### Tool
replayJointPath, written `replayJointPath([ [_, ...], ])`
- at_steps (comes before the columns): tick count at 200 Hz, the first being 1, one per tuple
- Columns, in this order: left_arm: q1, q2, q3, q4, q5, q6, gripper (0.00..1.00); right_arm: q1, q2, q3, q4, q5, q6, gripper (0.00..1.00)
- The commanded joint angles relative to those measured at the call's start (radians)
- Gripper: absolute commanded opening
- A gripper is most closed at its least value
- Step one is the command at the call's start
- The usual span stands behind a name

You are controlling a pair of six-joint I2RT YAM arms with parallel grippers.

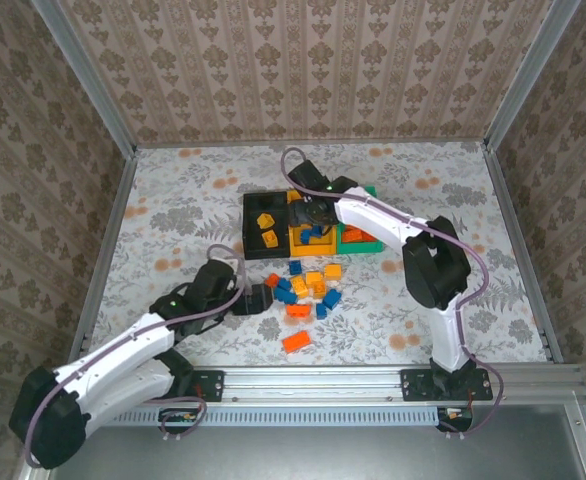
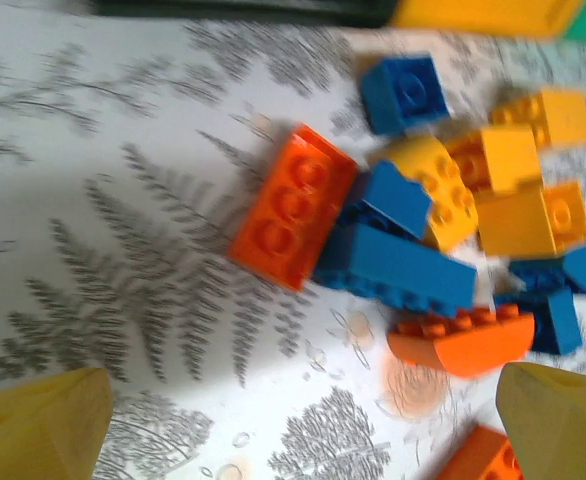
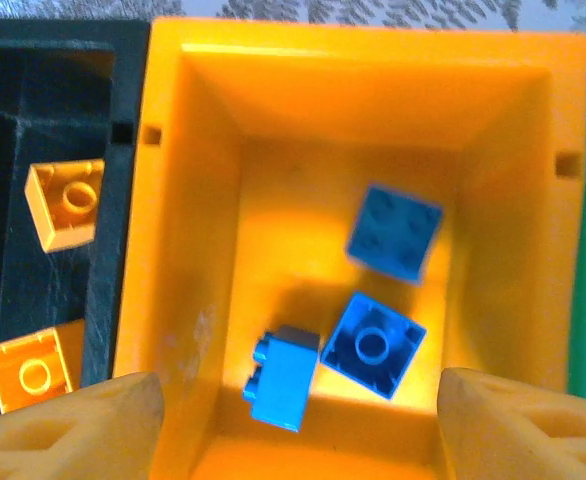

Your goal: Sort the legos into containers by color

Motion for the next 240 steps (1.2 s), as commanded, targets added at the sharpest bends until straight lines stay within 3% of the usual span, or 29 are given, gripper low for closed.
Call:
replayJointPath([
  [1,-0.110,0.065,0.093,-0.035,0.014,0.122,1.00,-0.005,-0.112,-0.090,0.018,-0.017,0.031,0.76],
  [56,-0.405,0.338,0.180,-0.071,-0.096,0.145,0.94,-0.057,-0.284,-0.321,0.085,-0.042,0.067,0.78],
  [92,-0.518,0.464,0.238,-0.110,-0.201,0.173,0.88,-0.095,-0.348,-0.378,0.095,-0.046,0.063,0.78],
  [147,-0.556,0.539,0.240,-0.057,-0.217,0.224,0.76,-0.127,-0.394,-0.410,0.102,-0.052,0.061,0.79],
  [240,-0.554,0.550,0.232,-0.040,-0.210,0.261,0.40,-0.163,-0.409,-0.440,0.105,-0.065,0.076,0.79],
])
